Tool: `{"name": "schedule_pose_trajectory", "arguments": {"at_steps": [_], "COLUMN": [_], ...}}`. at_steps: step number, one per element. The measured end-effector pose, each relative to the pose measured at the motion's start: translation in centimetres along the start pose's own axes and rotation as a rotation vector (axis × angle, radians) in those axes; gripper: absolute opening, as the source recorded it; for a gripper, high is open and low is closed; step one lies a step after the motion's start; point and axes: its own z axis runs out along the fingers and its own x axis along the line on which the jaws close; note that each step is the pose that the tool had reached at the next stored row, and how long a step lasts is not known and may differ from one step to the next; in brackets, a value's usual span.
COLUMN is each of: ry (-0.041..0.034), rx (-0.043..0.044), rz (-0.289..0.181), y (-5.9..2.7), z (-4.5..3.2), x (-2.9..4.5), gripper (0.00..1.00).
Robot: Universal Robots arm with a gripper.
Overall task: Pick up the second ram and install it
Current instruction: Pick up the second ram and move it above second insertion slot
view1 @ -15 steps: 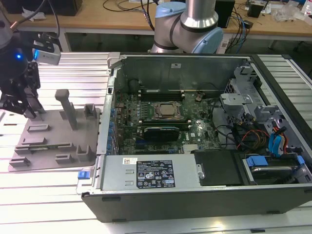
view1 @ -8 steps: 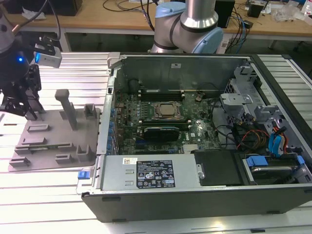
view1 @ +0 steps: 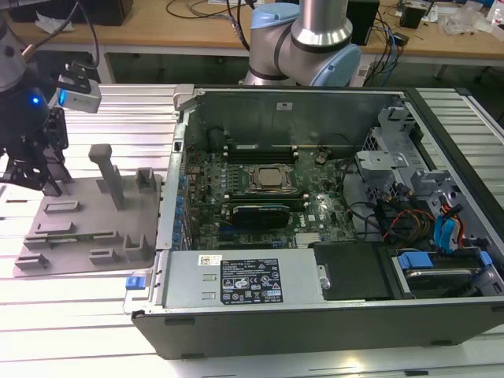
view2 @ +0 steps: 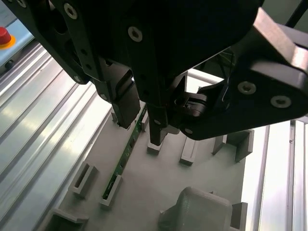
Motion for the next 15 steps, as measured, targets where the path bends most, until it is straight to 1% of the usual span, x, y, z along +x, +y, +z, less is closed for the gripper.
{"name": "schedule_pose_trajectory", "arguments": {"at_steps": [2, 6, 12, 13, 14, 15], "ry": [0.0, 0.0002, 0.0002, 0.0006, 0.0017, 0.0032], "rx": [0.0, 0.0001, -0.0002, -0.0006, -0.0018, -0.0033], "rz": [0.0, 0.0, -0.008, -0.023, -0.055, -0.1], "y": [-0.01, -0.02, -0.07, -0.07, -0.07, -0.08], "z": [0.32, 0.59, 0.99, 1.11, 1.26, 1.44], "x": [0.01, 0.12, 1.4, 1.44, 1.45, 1.46], "gripper": [0.34, 0.34, 0.34, 0.34, 0.34, 0.34]}}
